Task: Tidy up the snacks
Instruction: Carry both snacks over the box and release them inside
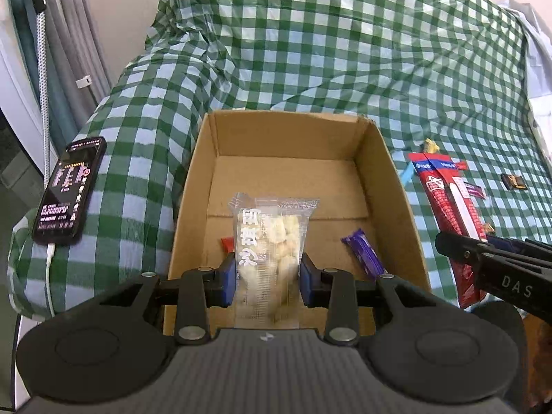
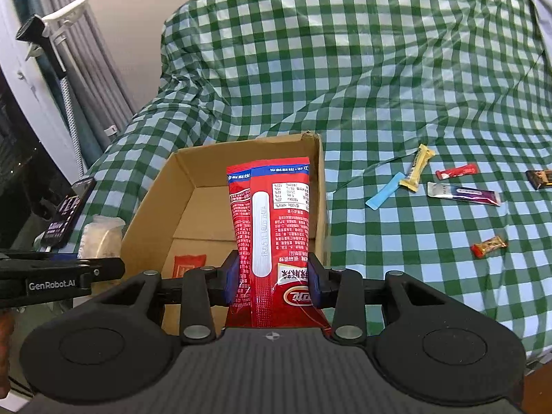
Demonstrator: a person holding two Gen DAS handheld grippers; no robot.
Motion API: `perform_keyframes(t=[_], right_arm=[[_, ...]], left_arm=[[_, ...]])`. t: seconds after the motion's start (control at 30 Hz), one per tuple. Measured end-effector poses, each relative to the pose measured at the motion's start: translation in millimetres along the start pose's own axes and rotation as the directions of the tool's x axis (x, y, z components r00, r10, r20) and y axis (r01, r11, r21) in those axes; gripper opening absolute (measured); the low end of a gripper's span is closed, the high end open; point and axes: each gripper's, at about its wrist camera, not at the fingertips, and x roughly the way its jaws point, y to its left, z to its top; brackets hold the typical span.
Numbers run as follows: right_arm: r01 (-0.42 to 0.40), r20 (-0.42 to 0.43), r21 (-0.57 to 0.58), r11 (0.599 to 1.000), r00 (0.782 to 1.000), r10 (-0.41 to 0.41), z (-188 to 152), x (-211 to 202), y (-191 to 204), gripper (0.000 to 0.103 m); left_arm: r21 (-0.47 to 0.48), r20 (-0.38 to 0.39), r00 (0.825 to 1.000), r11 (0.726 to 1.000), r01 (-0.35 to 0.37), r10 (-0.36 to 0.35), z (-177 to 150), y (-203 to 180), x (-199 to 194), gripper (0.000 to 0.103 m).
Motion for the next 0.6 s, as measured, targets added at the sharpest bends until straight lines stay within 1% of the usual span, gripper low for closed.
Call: perform_keyframes(t=[0.3, 0.47, 0.6], right_arm=[[0.003, -0.041, 0.027, 1.000, 0.999, -0.002, 28, 48, -7, 0.041], [0.008, -0.057, 0.020, 1.000, 0.998, -0.007, 42, 76, -9, 0.041], [0.012, -0.085, 0.011, 1.000, 0.996, -0.011, 47, 99, -10, 0.041]], left_arm=[[-0.012, -0.033, 0.999, 1.000, -0.021, 0.021, 33, 6, 47, 0.040], [-0.011, -0.054, 0.998, 0.999, -0.032, 0.032, 47, 8, 73, 0.040], [-0.011, -0.082, 0.996, 0.999, -0.039, 0.038, 54, 11, 97, 0.040]])
